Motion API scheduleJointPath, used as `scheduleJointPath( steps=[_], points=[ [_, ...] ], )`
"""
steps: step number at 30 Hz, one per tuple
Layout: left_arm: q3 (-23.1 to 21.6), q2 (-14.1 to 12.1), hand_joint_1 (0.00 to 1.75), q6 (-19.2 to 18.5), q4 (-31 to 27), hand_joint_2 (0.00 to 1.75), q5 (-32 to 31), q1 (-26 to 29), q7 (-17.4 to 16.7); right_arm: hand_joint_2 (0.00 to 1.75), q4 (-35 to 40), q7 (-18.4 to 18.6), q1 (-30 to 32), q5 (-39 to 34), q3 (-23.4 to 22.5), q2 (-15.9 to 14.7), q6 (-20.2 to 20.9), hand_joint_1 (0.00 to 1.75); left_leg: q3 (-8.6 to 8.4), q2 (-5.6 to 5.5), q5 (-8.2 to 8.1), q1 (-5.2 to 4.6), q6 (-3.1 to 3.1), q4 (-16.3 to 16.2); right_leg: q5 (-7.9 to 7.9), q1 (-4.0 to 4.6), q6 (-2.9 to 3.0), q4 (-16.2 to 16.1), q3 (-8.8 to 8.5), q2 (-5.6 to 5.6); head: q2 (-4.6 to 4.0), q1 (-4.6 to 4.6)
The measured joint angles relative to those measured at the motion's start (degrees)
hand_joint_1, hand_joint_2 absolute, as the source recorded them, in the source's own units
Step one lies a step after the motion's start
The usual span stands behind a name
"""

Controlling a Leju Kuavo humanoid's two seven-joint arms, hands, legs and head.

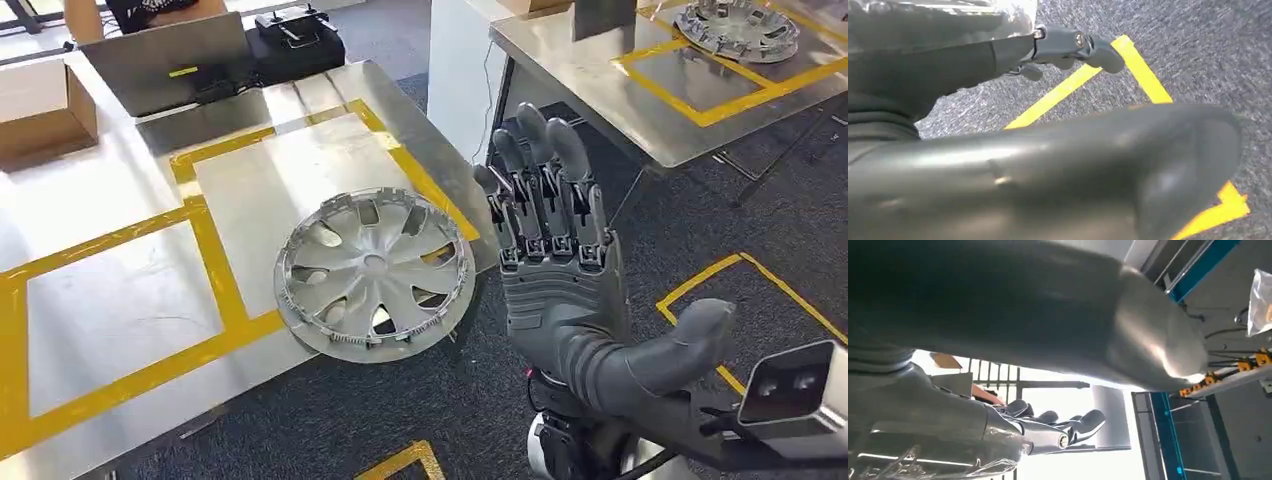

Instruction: Take the parts from the cabinet and place them on the table.

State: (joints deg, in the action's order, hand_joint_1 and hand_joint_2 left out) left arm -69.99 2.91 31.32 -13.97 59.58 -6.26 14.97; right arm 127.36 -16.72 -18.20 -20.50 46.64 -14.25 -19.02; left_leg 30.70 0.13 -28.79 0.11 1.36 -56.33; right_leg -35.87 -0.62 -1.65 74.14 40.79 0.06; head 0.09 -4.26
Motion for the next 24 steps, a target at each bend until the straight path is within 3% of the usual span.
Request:
scheduleJointPath(
  steps=[1,2,4,5,6,7,9,10,11,12,14,15,16,17,18,19,20,21,22,24],
  points=[
    [0.0,0.0,0.00,0.0,0.0,0.00,0.0,0.0,0.0,0.00,0.0,0.0,0.0,-0.1,0.0,0.0,0.0,0.00,0.81,0.03,0.47,-0.12,0.02,-0.1,0.41,0.00,0.01,1.8,-0.21,0.00,0.00,-0.02],
    [0.0,0.0,0.00,0.0,0.0,0.00,0.0,0.0,0.0,0.00,-0.1,0.0,0.0,-0.1,0.0,0.0,0.0,0.00,1.65,0.04,0.88,-0.20,0.02,-0.4,2.07,0.02,0.13,0.9,-1.60,0.00,0.00,-0.07],
    [0.0,0.0,0.00,0.0,0.0,0.00,0.0,0.0,0.0,0.00,-0.2,0.0,0.0,-0.1,0.0,0.0,0.0,0.00,2.82,0.02,1.49,-0.37,-0.09,-0.9,5.93,0.14,0.72,-7.0,-7.34,0.01,0.00,-0.09],
    [0.0,0.0,0.00,0.0,0.0,0.00,0.0,0.0,0.0,0.00,-0.2,0.0,-0.1,-0.1,0.0,0.0,0.0,0.00,3.28,0.01,1.69,-0.40,-0.24,-1.2,6.44,0.31,1.19,-11.9,-10.73,0.03,0.00,-0.19],
    [0.0,0.0,0.00,0.0,0.0,0.00,0.0,0.0,0.0,0.00,-0.2,-0.1,-0.2,-0.1,0.0,0.0,0.0,0.00,3.85,0.01,2.00,-0.72,-0.60,-1.5,5.08,0.67,1.75,-16.2,-13.22,0.01,0.00,-0.17],
    [0.0,0.0,0.00,0.0,0.0,0.00,0.0,0.0,0.0,0.00,-0.2,-0.2,-0.2,-0.1,0.0,0.0,0.0,0.00,4.09,0.02,2.65,-0.48,-1.00,-1.5,4.75,0.69,1.75,-17.7,-13.68,0.00,0.00,-0.13],
    [0.0,0.0,0.00,-0.2,0.0,0.00,0.0,0.0,0.0,0.00,-0.2,-0.3,-0.1,-0.2,0.0,0.0,0.0,0.00,4.55,0.03,3.58,-0.02,-1.68,-1.3,5.46,1.22,2.23,-17.6,-12.99,0.13,0.00,-0.20],
    [0.0,0.0,0.00,-0.2,0.0,0.00,0.0,0.1,0.0,0.00,-0.2,-0.3,-0.1,-0.3,0.0,0.0,0.0,0.00,4.69,-0.05,3.97,-0.10,-2.04,-1.2,6.18,1.19,2.73,-18.2,-12.66,0.03,0.00,-0.20],
    [0.0,0.0,0.00,-0.2,0.0,0.00,0.0,0.1,0.0,0.00,-0.3,-0.3,-0.1,-0.3,0.0,0.0,0.0,0.00,5.82,-0.11,2.49,-0.12,-2.28,-2.9,6.90,0.72,3.23,-18.6,-12.53,-0.51,0.00,-0.20],
    [0.0,0.0,0.00,-0.2,0.0,0.00,0.0,0.1,-0.1,0.00,-0.3,-0.3,-0.1,-0.3,0.0,0.0,0.0,0.00,6.65,-0.21,-0.51,-0.13,-2.58,-5.2,7.39,0.67,3.69,-18.6,-12.02,-0.53,0.00,-0.04],
    [0.0,0.0,0.00,-0.2,0.0,0.00,0.0,0.1,-0.1,0.00,-0.4,-0.3,0.0,-0.3,0.0,0.0,0.0,0.00,8.79,-0.19,-6.75,0.29,-3.12,-13.0,8.15,0.65,3.81,-18.2,-10.67,-0.73,0.00,0.22],
    [0.0,0.0,0.00,-0.2,0.0,0.00,0.0,0.1,-0.1,0.00,-0.4,-0.3,0.0,-0.3,0.0,0.0,0.0,0.00,9.35,-0.19,-8.39,0.38,-3.31,-16.4,8.52,0.64,3.73,-17.9,-9.91,-0.78,0.00,0.22],
    [0.0,0.0,0.00,-0.2,0.0,0.00,0.0,0.1,-0.1,0.00,-0.5,-0.3,0.0,-0.3,0.0,0.0,0.0,0.00,9.25,-0.19,-8.31,0.48,-3.45,-18.4,8.93,0.58,3.66,-17.6,-9.08,-0.82,0.00,0.31],
    [0.0,-0.1,0.00,-0.2,0.0,0.00,0.0,0.1,-0.1,0.00,-0.5,-0.3,0.0,-0.4,0.0,0.0,0.0,0.00,8.19,-0.19,-6.68,0.62,-3.61,-18.2,9.34,0.45,3.49,-17.2,-8.13,-0.84,0.00,0.26],
    [0.0,-0.1,0.00,-0.2,0.0,0.00,0.0,0.1,-0.2,0.00,-0.6,-0.3,0.0,-0.5,0.0,0.0,0.0,0.00,6.23,-0.19,-4.31,0.72,-3.77,-16.0,9.70,0.29,3.24,-16.7,-7.08,-0.84,0.00,0.28],
    [0.0,-0.1,0.00,-0.2,0.0,0.00,0.0,0.1,-0.2,0.00,-0.6,-0.3,0.0,-0.5,0.0,0.0,0.0,0.00,3.29,-0.19,-2.22,0.84,-3.97,-11.9,9.99,0.04,2.91,-16.1,-6.07,-0.80,0.00,0.31],
    [0.0,-0.1,0.00,-0.2,0.0,0.00,0.0,0.0,-0.2,0.00,-0.6,-0.3,0.0,-0.5,0.0,0.0,0.0,0.00,-0.22,-0.20,-1.45,1.04,-4.16,-6.9,10.24,-0.10,2.54,-15.5,-5.29,-0.71,0.00,0.28],
    [0.0,0.0,0.00,-0.2,0.0,0.00,0.0,-0.1,-0.2,0.00,-0.5,-0.3,0.0,-0.5,0.0,0.0,0.1,0.00,-2.69,-0.33,-3.30,1.00,-4.44,-2.8,10.38,0.18,2.20,-15.0,-4.58,-0.69,0.00,0.54],
    [0.0,-0.1,0.00,-0.2,0.0,0.00,0.0,-0.2,-0.2,0.00,-0.6,-0.4,0.0,-0.5,0.0,0.0,0.1,0.00,-3.53,-0.57,-3.96,0.73,-3.52,-0.9,10.78,0.19,1.76,-14.7,-4.29,-0.66,0.00,0.59],
    [0.0,-0.1,0.00,-0.3,0.0,0.00,0.0,-0.1,-0.2,0.00,-0.6,-0.4,0.0,-0.5,0.0,0.0,0.2,0.00,-2.80,-0.54,-3.53,0.46,-2.61,-1.4,11.84,0.03,0.93,-15.1,-4.20,-0.73,0.00,0.48]
  ],
)
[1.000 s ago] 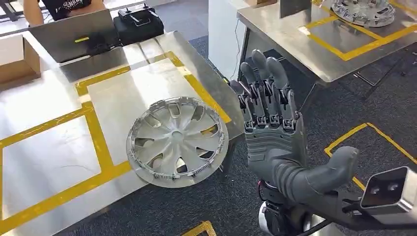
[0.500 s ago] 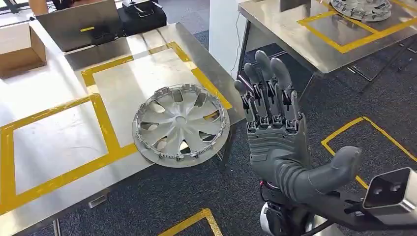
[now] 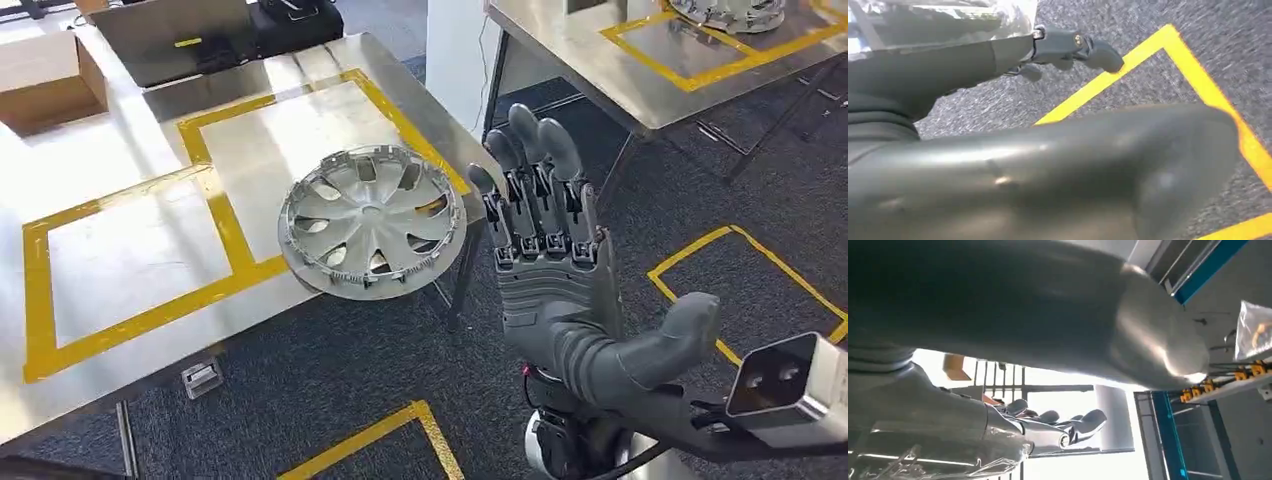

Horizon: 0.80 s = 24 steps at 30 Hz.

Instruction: Take the parts from the cabinet and place them on the table.

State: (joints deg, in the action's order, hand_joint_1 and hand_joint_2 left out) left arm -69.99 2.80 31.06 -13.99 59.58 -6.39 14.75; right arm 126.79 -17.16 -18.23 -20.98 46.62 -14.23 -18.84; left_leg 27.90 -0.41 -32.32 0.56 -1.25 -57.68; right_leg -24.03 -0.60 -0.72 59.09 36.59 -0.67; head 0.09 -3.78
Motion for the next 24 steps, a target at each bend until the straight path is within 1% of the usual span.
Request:
scheduleJointPath(
  steps=[1,2,3,4,5,6,7,8,9,10,11,12,13,14,15,16,17,18,19,20,21,22,23,24],
  points=[
    [0.0,0.0,0.00,0.0,0.0,0.00,0.0,0.2,-0.1,0.00,0.0,0.0,0.0,0.0,0.0,0.0,0.0,0.00,0.34,0.07,0.48,-0.04,0.68,0.1,0.46,0.00,-0.34,-0.2,0.08,0.03,0.00,-0.07],
    [0.0,0.0,0.00,0.0,0.0,0.00,0.0,0.1,-0.2,0.00,0.0,0.0,0.0,0.0,0.0,0.0,0.0,0.00,1.00,0.47,1.08,0.32,1.53,0.3,-0.26,-0.16,-0.64,0.2,0.58,0.09,0.00,0.04],
    [0.0,0.0,0.00,0.0,0.0,0.00,0.0,0.1,-0.3,0.00,0.0,0.0,0.0,-0.1,-0.1,0.0,0.0,0.00,1.61,0.53,1.57,0.19,2.10,0.3,-2.89,-0.17,-0.84,1.5,1.14,0.11,0.00,-0.22],
    [0.0,0.0,0.00,0.0,0.0,0.00,0.0,0.1,-0.3,0.00,-0.1,0.0,0.1,-0.2,-0.1,0.0,0.0,0.00,2.19,0.59,2.05,0.05,2.56,0.3,-6.28,-0.17,-0.92,4.8,1.87,0.14,0.00,-0.53],
    [0.0,0.0,0.00,0.0,0.0,0.00,0.0,0.1,-0.3,0.00,-0.1,0.0,0.1,-0.2,-0.1,0.0,0.0,0.00,2.91,0.65,2.64,-0.14,2.74,0.3,-9.68,-0.15,-0.97,9.3,2.96,0.18,0.00,-0.68],
    [0.0,0.0,0.00,0.0,0.0,0.00,0.0,0.1,-0.3,0.00,-0.1,0.0,0.1,-0.2,-0.1,0.0,0.0,0.00,3.67,0.67,3.23,-0.40,2.92,0.2,-11.93,-0.14,-0.96,13.7,3.80,0.18,0.00,-0.72],
    [0.0,0.0,0.00,0.0,0.0,0.00,0.0,0.1,-0.3,0.00,-0.2,0.0,0.2,-0.2,-0.1,0.0,0.0,0.00,4.44,0.68,3.77,-0.66,3.04,0.1,-12.39,-0.11,-0.83,16.7,4.00,0.18,0.00,-0.83],
    [0.0,0.0,0.00,0.0,0.0,0.00,0.0,0.1,-0.3,0.00,-0.2,0.0,0.2,-0.2,-0.1,0.0,0.0,0.00,5.11,0.69,4.33,-0.96,3.16,0.0,-11.19,0.01,-0.53,17.1,3.20,0.19,0.00,-0.92],
    [0.0,-0.1,0.00,0.0,0.0,0.00,0.0,0.1,-0.3,0.00,-0.2,0.0,0.2,-0.2,-0.1,0.0,0.0,0.00,5.89,0.69,4.79,-1.24,3.24,-0.1,-9.18,0.21,-0.06,15.4,1.44,0.19,0.00,-0.92],
    [0.0,0.0,0.00,0.0,0.0,0.00,0.0,0.1,-0.3,0.00,-0.2,0.0,0.2,-0.2,-0.1,0.0,0.0,0.00,6.59,0.65,5.29,-1.54,3.35,-0.1,-7.03,0.58,0.71,11.5,-1.41,0.23,0.00,-1.05],
    [0.0,0.0,0.00,0.0,0.0,0.00,0.0,0.1,-0.3,0.00,-0.2,0.0,0.1,-0.2,-0.1,0.0,0.0,0.00,7.11,0.61,5.81,-1.72,3.38,-0.1,-5.67,1.13,1.85,6.3,-4.89,0.36,0.00,-1.12],
    [0.0,0.1,0.00,0.0,0.0,0.00,0.0,0.1,-0.3,0.00,-0.2,0.0,0.0,-0.2,-0.1,0.0,0.0,0.00,7.55,0.62,6.25,-1.62,3.28,-0.2,-6.24,1.98,3.05,1.0,-8.09,0.59,0.00,-0.98],
    [0.0,0.1,0.00,0.1,0.0,0.00,0.0,0.1,-0.3,0.00,-0.2,-0.1,0.0,-0.2,-0.2,0.0,0.1,0.00,7.83,0.63,6.79,-1.85,3.01,-0.2,-7.11,1.91,3.24,-2.5,-9.91,0.43,0.00,-0.96],
    [0.0,0.2,0.00,0.1,0.0,0.00,0.0,0.1,-0.3,0.00,-0.3,-0.1,0.0,-0.2,-0.2,0.0,0.1,0.00,8.14,0.64,7.48,-1.48,2.55,-0.2,-7.13,2.31,2.82,-3.4,-10.13,0.52,0.00,-1.03],
    [0.0,0.2,0.00,0.0,0.0,0.00,0.0,0.1,-0.3,0.00,-0.3,-0.1,0.0,-0.2,-0.2,0.0,0.1,0.00,8.45,0.70,7.95,-1.10,2.17,0.0,-6.63,2.55,2.89,-3.3,-9.67,0.67,0.00,-1.05],
    [0.0,0.2,0.00,0.0,0.0,0.00,0.0,0.1,-0.3,0.00,-0.3,-0.1,0.0,-0.2,-0.2,0.0,0.2,0.00,8.71,0.71,8.62,-0.88,1.98,0.3,-5.85,2.83,2.93,-3.5,-9.33,0.74,0.00,-1.20],
    [0.0,0.1,0.00,0.1,0.0,0.00,0.0,0.1,-0.3,0.00,-0.3,-0.1,0.0,-0.2,-0.2,0.0,0.2,0.00,9.14,0.51,8.29,-1.00,1.76,0.2,-4.62,2.10,3.34,-5.0,-9.39,0.57,0.00,-1.35],
    [0.0,0.1,0.00,0.1,0.0,0.00,0.0,0.2,-0.3,0.00,-0.3,-0.1,0.0,-0.2,-0.2,0.0,0.2,0.00,9.41,0.30,5.95,-1.03,1.30,-0.5,-3.87,2.05,3.21,-5.1,-8.86,0.29,0.02,-1.38],
    [0.0,0.1,0.00,0.1,0.0,0.00,0.1,0.2,-0.3,0.00,-0.3,-0.1,0.0,-0.2,-0.2,0.1,0.2,0.00,10.04,0.27,2.49,-0.92,0.97,-3.1,-3.40,1.81,3.43,-5.0,-8.22,0.18,0.00,-1.31],
    [0.0,0.1,0.00,0.1,0.0,0.00,0.1,0.2,-0.3,0.00,-0.3,-0.1,0.0,-0.2,-0.1,0.1,0.2,0.00,10.87,0.27,-0.96,-0.68,0.52,-7.3,-2.94,1.64,3.34,-4.8,-7.39,0.09,0.00,-1.16],
    [0.0,0.1,0.00,0.1,0.0,0.00,0.2,0.2,-0.3,0.00,-0.4,-0.1,0.1,-0.2,-0.1,0.1,0.2,0.00,11.58,0.28,-3.43,-0.40,0.11,-11.5,-2.53,1.47,3.20,-4.4,-6.63,-0.03,0.02,-1.01],
    [0.0,0.0,0.00,0.1,0.0,0.00,0.2,0.2,-0.3,0.00,-0.4,-0.1,0.1,-0.2,-0.1,0.1,0.2,0.00,11.93,0.28,-4.40,-0.13,-0.33,-15.3,-2.13,1.25,3.00,-4.0,-5.72,-0.17,0.00,-1.05],
    [0.0,0.0,0.00,0.1,0.0,0.00,0.2,0.2,-0.3,0.00,-0.4,-0.1,0.2,-0.2,-0.1,0.1,0.2,0.00,11.51,0.29,-3.32,0.19,-0.75,-16.9,-1.77,0.96,2.70,-3.5,-4.71,-0.28,0.00,-0.92],
    [0.0,-0.1,0.00,0.1,0.0,0.00,0.3,0.2,-0.3,0.00,-0.4,-0.1,0.2,-0.2,-0.1,0.1,0.2,0.00,10.15,0.29,-1.04,0.52,-1.24,-16.2,-1.40,0.62,2.35,-2.9,-3.60,-0.33,0.00,-0.94]
  ],
)
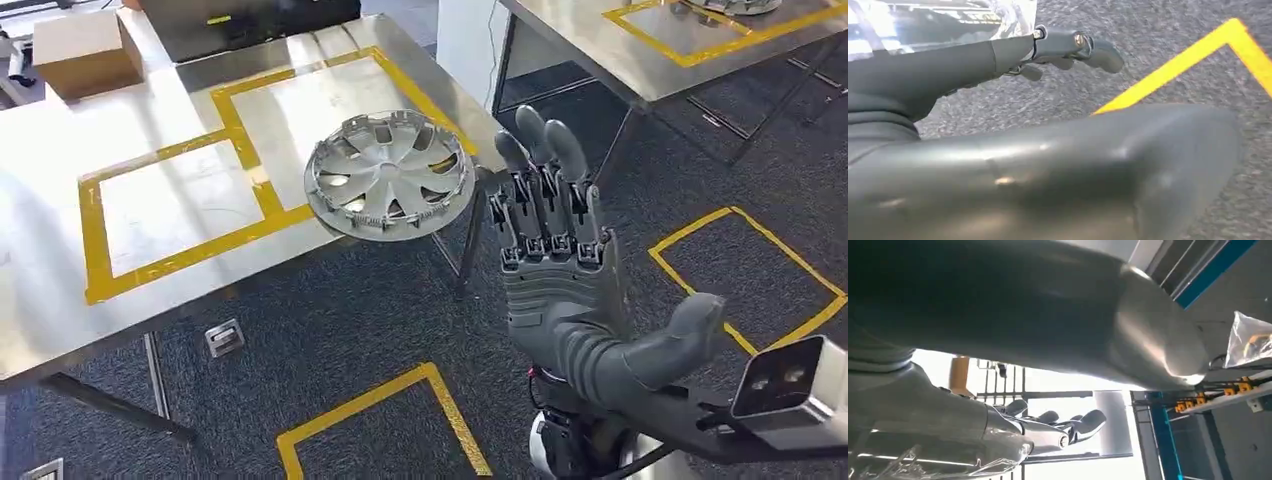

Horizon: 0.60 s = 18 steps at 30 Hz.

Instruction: Take the parts from the cabinet and place them on the table.

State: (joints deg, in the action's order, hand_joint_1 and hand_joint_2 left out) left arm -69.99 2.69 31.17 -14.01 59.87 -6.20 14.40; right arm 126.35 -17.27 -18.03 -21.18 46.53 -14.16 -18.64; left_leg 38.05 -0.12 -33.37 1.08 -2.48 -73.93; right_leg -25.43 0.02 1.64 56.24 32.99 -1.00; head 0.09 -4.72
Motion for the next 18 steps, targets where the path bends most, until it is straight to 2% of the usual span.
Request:
scheduleJointPath(
  steps=[1,2,3,4,5,6,8,9,10,11,12,13,14,15,16,17,18],
  points=[
    [0.0,-0.1,0.00,0.0,0.0,0.00,0.0,0.0,0.0,0.00,0.0,0.0,0.1,0.0,0.0,0.0,0.0,0.00,-2.17,0.00,2.42,0.40,-0.53,2.6,0.29,-0.44,-0.40,0.8,1.24,-0.01,0.00,0.04],
    [0.0,-0.1,0.00,0.0,0.0,0.00,0.0,0.0,0.0,0.00,0.0,-0.1,0.1,0.0,0.0,0.0,0.0,0.00,-5.00,0.00,3.80,0.81,-1.16,6.6,0.52,-0.84,-0.77,1.7,2.43,0.02,0.00,0.07],
    [0.0,-0.1,0.00,0.0,0.0,0.00,0.0,-0.1,-0.1,0.00,0.0,-0.1,0.1,0.0,0.0,0.0,0.0,0.00,-8.01,-0.04,2.91,1.35,-1.83,11.2,0.65,-0.84,-1.16,2.7,3.43,0.13,0.00,0.26],
    [0.0,0.0,0.00,0.0,0.0,0.00,0.1,-0.2,-0.2,0.00,0.0,-0.2,0.1,0.0,-0.1,0.0,0.0,0.00,-10.05,-0.18,0.89,0.90,-1.91,14.9,0.81,-0.72,-1.68,3.7,4.40,0.25,0.00,1.01],
    [0.0,-0.1,0.00,0.0,0.0,0.00,0.1,-0.3,-0.2,0.00,0.0,-0.2,0.4,0.0,-0.1,0.0,0.0,0.00,-9.80,-0.28,0.31,0.88,-0.24,14.9,1.30,-0.64,-2.16,3.8,4.70,0.26,0.00,0.79],
    [0.0,-0.1,0.00,0.0,0.0,0.00,0.1,-0.2,-0.2,0.00,0.0,-0.2,0.5,0.0,-0.2,0.0,0.0,0.00,-9.39,-0.30,0.51,0.76,0.10,14.8,1.85,-0.69,-2.47,3.8,4.78,0.24,0.00,0.66],
    [0.0,-0.1,0.00,0.0,0.0,0.00,0.2,0.1,-0.4,0.00,-0.1,-0.2,0.7,0.0,-0.4,0.0,0.0,0.00,-8.63,-0.09,1.45,0.69,1.37,14.6,2.74,-0.82,-3.04,3.6,5.06,0.32,0.00,0.66],
    [0.0,-0.2,0.00,0.0,0.0,0.00,0.2,-0.1,-0.4,0.00,-0.1,-0.2,0.8,0.0,-0.4,-0.1,0.0,0.00,-8.17,0.30,1.93,0.80,2.06,14.6,0.81,-1.03,-3.26,4.3,5.42,0.45,0.00,0.63],
    [0.0,-0.2,0.00,0.0,0.0,0.00,0.2,-0.1,-0.4,0.00,-0.1,-0.2,0.8,-0.1,-0.5,-0.1,0.0,0.00,-7.49,0.30,2.55,0.65,2.60,14.6,-2.66,-1.05,-3.34,6.6,5.77,0.47,0.00,0.17],
    [0.0,-0.2,0.00,0.0,0.0,0.00,0.2,-0.2,-0.4,0.00,-0.1,-0.2,0.9,-0.2,-0.5,-0.1,0.0,0.00,-6.65,0.35,3.24,0.42,3.00,14.6,-6.61,-1.04,-3.40,10.8,6.61,0.51,0.02,0.02],
    [0.0,-0.2,0.00,0.0,0.0,0.00,0.2,-0.3,-0.4,0.00,-0.1,-0.2,0.9,-0.3,-0.5,-0.1,0.0,0.00,-5.84,0.38,3.92,0.18,3.17,14.5,-9.43,-1.03,-3.46,15.1,7.46,0.51,0.00,-0.11],
    [0.0,-0.2,0.00,0.0,0.0,0.00,0.2,-0.3,-0.4,0.00,-0.2,-0.2,1.1,-0.4,-0.6,-0.1,0.0,0.00,-4.95,0.41,4.54,-0.08,3.31,14.5,-11.12,-1.03,-3.40,18.9,7.99,0.52,0.00,-0.13],
    [0.0,-0.2,0.00,0.0,0.0,0.00,0.2,-0.2,-0.4,0.00,-0.2,-0.2,1.2,-0.4,-0.6,-0.1,0.0,0.00,-4.02,0.44,5.20,-0.37,3.41,14.5,-11.10,-1.02,-3.21,21.2,7.77,0.52,0.00,-0.22],
    [0.0,-0.3,0.00,0.0,0.0,0.00,0.2,-0.2,-0.4,0.00,-0.2,-0.2,1.3,-0.4,-0.6,-0.1,0.0,0.00,-3.15,0.48,5.94,-0.67,3.49,14.5,-9.27,-0.99,-2.85,20.8,6.45,0.53,0.00,-0.26],
    [0.0,-0.3,0.00,0.0,0.0,0.00,0.2,-0.3,-0.4,0.00,-0.2,-0.2,1.3,-0.4,-0.7,-0.1,0.0,0.00,-2.31,0.47,6.61,-0.98,3.53,14.5,-7.10,-0.84,-2.39,18.4,4.34,0.54,0.00,-0.28],
    [0.0,-0.3,0.00,0.0,0.0,0.00,0.2,-0.3,-0.5,0.00,-0.2,-0.2,1.3,-0.4,-0.7,-0.1,0.0,0.00,-1.58,0.46,7.26,-1.17,3.52,14.5,-5.17,-0.58,-1.72,13.9,1.02,0.59,0.00,-0.31],
    [0.0,-0.2,0.00,0.1,0.0,0.00,0.2,-0.3,-0.5,0.00,-0.2,-0.2,1.3,-0.4,-0.8,-0.1,0.0,0.00,-1.04,0.41,7.79,-1.25,3.47,14.5,-4.54,-0.14,-1.05,8.9,-2.52,0.73,0.00,-0.28]
  ],
)
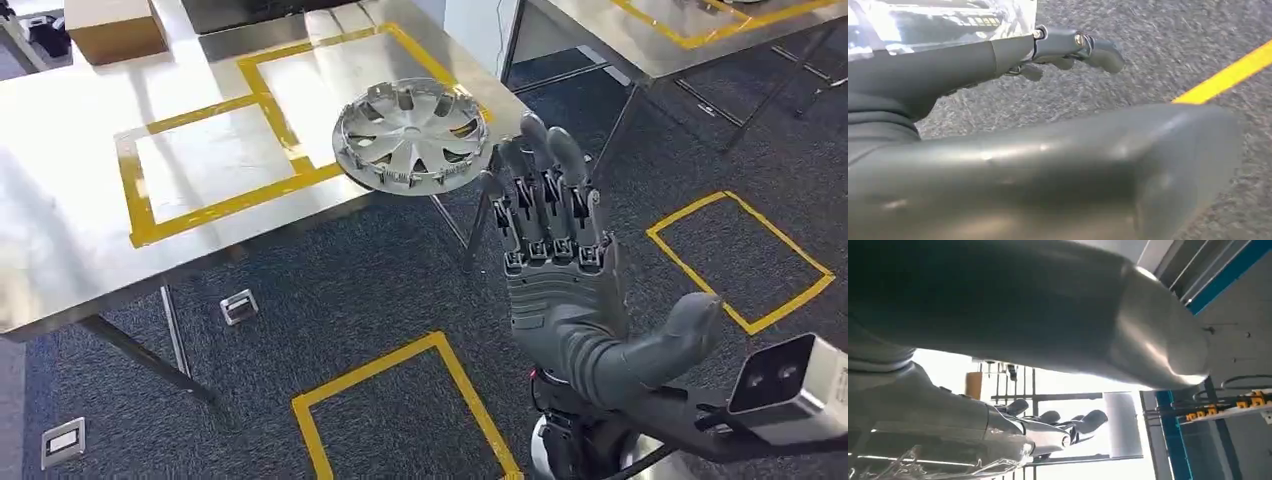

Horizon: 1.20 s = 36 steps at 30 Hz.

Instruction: Take the parts from the cabinet and place them on the table.

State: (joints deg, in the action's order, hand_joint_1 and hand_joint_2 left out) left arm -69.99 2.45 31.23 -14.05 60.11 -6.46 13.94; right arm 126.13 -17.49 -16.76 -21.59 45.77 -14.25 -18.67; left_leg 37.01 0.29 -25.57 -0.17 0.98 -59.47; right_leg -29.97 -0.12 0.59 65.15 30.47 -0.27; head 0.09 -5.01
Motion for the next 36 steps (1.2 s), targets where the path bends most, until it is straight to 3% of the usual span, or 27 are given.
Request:
scheduleJointPath(
  steps=[1,2,3,5,6,7,9,10,11,12,13,14,15,17,18,20,21,22,24,25,26,27,28,30,31,35,36],
  points=[
    [0.0,0.0,0.00,0.0,0.0,0.00,0.0,0.0,0.0,0.00,0.0,0.0,0.0,0.0,0.0,0.0,0.0,0.00,0.47,-0.01,0.44,-0.10,-0.30,0.0,-1.66,0.55,0.82,-5.1,-3.10,0.11,0.00,0.04],
    [0.0,0.0,0.00,0.0,0.0,0.00,0.0,0.0,0.0,0.00,0.0,-0.1,0.0,0.0,0.0,0.0,0.0,0.00,0.67,-0.01,1.11,0.05,-0.57,0.1,-2.42,0.52,0.45,-8.3,-4.59,0.10,0.00,0.11],
    [0.0,0.0,0.00,0.0,0.0,0.00,0.0,-0.1,0.0,0.00,0.0,-0.1,-0.1,0.0,0.0,0.0,0.0,0.00,1.04,0.03,2.06,0.49,-1.05,0.4,-2.03,0.98,0.05,-8.5,-4.21,0.29,0.00,0.07],
    [0.0,0.0,0.00,0.0,0.0,0.00,0.1,0.0,0.0,0.00,-0.1,-0.1,0.0,0.0,0.0,0.0,0.0,0.00,1.65,0.01,3.73,0.88,-1.82,1.3,-0.07,1.49,0.52,-9.1,-3.12,0.38,0.00,-0.04],
    [0.0,0.0,0.00,0.0,0.0,0.00,0.2,0.1,0.0,0.00,-0.1,-0.1,0.0,0.0,0.0,0.0,0.0,0.00,1.96,-0.16,2.33,0.99,-1.97,1.2,0.89,0.94,0.64,-9.8,-2.79,-0.08,0.00,-0.09],
    [0.0,0.1,0.00,0.0,0.0,0.00,0.2,0.3,-0.1,0.00,-0.2,-0.1,0.0,-0.1,0.0,0.0,0.0,0.00,2.24,-0.21,-0.75,0.92,-2.31,0.2,1.63,0.96,0.94,-9.9,-2.11,-0.07,0.00,-0.07],
    [0.0,0.0,0.00,0.0,0.0,0.00,0.3,0.3,-0.1,0.00,-0.3,-0.1,0.1,-0.1,0.0,0.0,0.1,0.00,3.32,-0.19,-8.04,1.01,-2.63,-7.2,2.68,0.89,1.37,-9.3,-0.56,-0.37,0.00,0.61],
    [0.0,0.0,0.00,0.0,0.0,0.00,0.3,0.2,-0.1,0.00,-0.4,-0.1,0.2,-0.1,0.0,0.0,0.1,0.00,3.75,-0.18,-10.04,1.00,-2.79,-11.3,3.16,0.90,1.36,-9.0,0.35,-0.46,0.00,0.66],
    [0.0,0.0,0.00,0.0,0.0,0.00,0.3,0.2,-0.1,0.00,-0.5,-0.1,0.2,-0.1,0.0,0.0,0.1,0.00,3.57,-0.18,-10.15,1.00,-2.92,-14.2,3.63,0.89,1.36,-8.6,1.40,-0.61,0.00,0.66],
    [0.0,0.0,0.00,0.0,0.0,0.00,0.3,0.2,-0.2,0.00,-0.5,-0.1,0.3,-0.1,0.0,0.0,0.1,0.00,2.88,-0.18,-7.98,1.01,-3.00,-15.3,4.04,0.86,1.25,-8.2,2.56,-0.62,0.00,0.72],
    [0.0,0.0,0.00,0.0,0.0,0.00,0.5,0.2,-0.3,0.00,-0.6,-0.1,0.3,-0.1,0.0,0.0,0.1,0.00,1.73,-0.18,-4.48,1.01,-3.07,-14.9,4.59,0.82,1.10,-7.7,3.86,-0.59,0.00,0.74],
    [0.0,-0.1,0.00,0.0,0.0,0.00,0.6,0.2,-0.4,0.00,-0.6,-0.1,0.3,-0.1,0.0,0.0,0.2,0.00,-0.18,-0.18,-1.86,1.01,-3.07,-13.3,5.08,0.76,0.91,-7.1,5.17,-0.57,0.00,0.76],
    [0.0,-0.1,0.00,0.0,0.0,0.00,0.7,0.2,-0.4,0.00,-0.6,-0.1,0.4,-0.1,0.0,0.0,0.2,0.00,-3.07,-0.20,-1.66,1.01,-2.98,-9.8,5.50,0.72,0.68,-6.5,6.21,-0.53,0.00,0.76],
    [0.0,-0.1,0.00,0.1,0.0,0.00,0.7,0.0,-0.4,0.00,-0.6,-0.1,0.5,-0.1,0.0,0.1,0.3,0.00,-10.27,-0.27,-7.38,0.78,-2.58,0.9,5.90,0.94,0.21,-5.4,7.14,-0.49,0.00,0.68],
    [0.0,-0.1,0.00,0.1,0.0,0.00,0.6,-0.1,-0.4,0.00,-0.6,-0.1,0.5,-0.1,0.0,0.1,0.3,0.00,-10.30,-0.30,-8.22,0.66,-2.28,1.7,6.47,0.89,-0.19,-5.3,7.33,-0.56,0.00,0.70],
    [0.0,-0.1,0.00,0.2,0.0,0.00,0.7,0.1,-0.6,0.00,-0.6,-0.1,0.5,-0.1,0.0,0.1,0.3,0.00,-9.95,-0.30,-7.43,0.45,-1.46,1.8,7.47,0.68,-0.75,-5.6,7.33,-0.53,0.00,0.70],
    [0.0,0.0,0.00,0.2,0.0,0.00,0.7,0.2,-0.6,0.00,-0.6,-0.1,0.6,-0.1,0.0,0.1,0.3,0.00,-9.50,-0.02,-6.86,0.89,-1.06,2.0,7.07,0.57,-1.07,-5.4,7.62,-0.29,0.00,0.96],
    [0.0,0.0,0.00,0.3,0.0,0.00,0.7,0.2,-0.7,0.00,-0.6,-0.1,0.6,-0.1,0.0,0.1,0.3,0.00,-9.17,0.06,-6.46,0.86,-0.72,2.0,5.30,0.53,-1.48,-4.3,8.09,-0.17,0.00,0.83],
    [0.0,0.0,0.00,0.3,0.0,0.00,0.7,0.1,-0.7,0.00,-0.7,-0.1,0.7,-0.1,0.0,0.1,0.3,0.00,-8.15,0.18,-5.58,0.81,-0.34,2.0,-0.63,0.15,-2.04,4.0,10.78,-0.14,0.00,0.46],
    [0.0,0.0,0.00,0.3,0.0,0.00,0.7,0.2,-0.7,0.00,-0.7,-0.1,0.9,-0.1,0.0,0.1,0.3,0.00,-7.63,0.22,-5.17,0.78,-0.40,2.0,-2.82,-0.01,-2.21,8.6,12.06,-0.14,0.00,0.46],
    [0.0,-0.1,0.00,0.3,0.0,0.00,0.8,0.2,-0.7,0.00,-0.7,-0.1,1.1,-0.1,0.0,0.1,0.3,0.00,-7.15,0.24,-4.80,0.79,-0.49,1.9,-3.81,-0.14,-2.37,11.2,12.43,-0.14,0.00,0.46],
    [0.0,-0.1,0.00,0.4,0.0,0.00,0.8,0.2,-0.7,0.00,-0.7,-0.1,1.2,-0.1,0.0,0.1,0.3,0.00,-6.72,0.24,-4.48,0.80,-0.59,1.9,-3.52,-0.29,-2.42,11.1,11.60,-0.15,0.00,0.44],
    [0.0,-0.1,0.00,0.4,0.0,0.00,0.8,0.2,-0.7,0.00,-0.7,-0.1,1.2,-0.1,0.0,0.1,0.3,0.00,-6.31,0.24,-4.23,0.82,-0.74,1.8,-2.20,-0.45,-2.44,8.6,9.45,-0.16,0.00,0.44],
    [0.0,0.0,0.00,0.4,0.0,0.00,0.8,0.2,-0.7,0.00,-0.7,-0.1,1.2,-0.1,0.0,0.1,0.3,0.00,-6.26,0.23,-3.90,0.97,-1.16,1.7,1.73,-0.62,-2.31,-1.9,2.50,-0.16,0.00,0.42],
    [0.0,-0.1,0.00,0.4,0.0,0.00,0.8,0.2,-0.7,0.00,-0.7,-0.1,1.2,-0.1,0.0,0.1,0.4,0.00,-6.05,0.23,-3.72,0.96,-1.48,1.6,1.16,-0.60,-2.26,-5.8,0.38,-0.11,0.00,0.42],
    [0.0,0.0,0.00,0.4,0.0,0.00,0.8,0.2,-0.7,0.00,-0.7,-0.3,1.4,-0.2,-0.1,0.0,0.4,0.00,-4.98,0.25,-2.77,0.92,-3.01,1.5,1.49,0.04,-0.99,-6.5,1.14,0.03,0.00,0.50],
    [0.0,0.0,0.00,0.4,0.0,0.00,0.8,0.2,-0.7,0.00,-0.7,-0.3,1.4,-0.2,0.0,0.1,0.4,0.00,-4.84,0.23,-3.18,0.98,-3.28,1.3,1.96,-0.29,-0.28,-7.1,1.14,-0.10,0.00,0.55]
  ],
)
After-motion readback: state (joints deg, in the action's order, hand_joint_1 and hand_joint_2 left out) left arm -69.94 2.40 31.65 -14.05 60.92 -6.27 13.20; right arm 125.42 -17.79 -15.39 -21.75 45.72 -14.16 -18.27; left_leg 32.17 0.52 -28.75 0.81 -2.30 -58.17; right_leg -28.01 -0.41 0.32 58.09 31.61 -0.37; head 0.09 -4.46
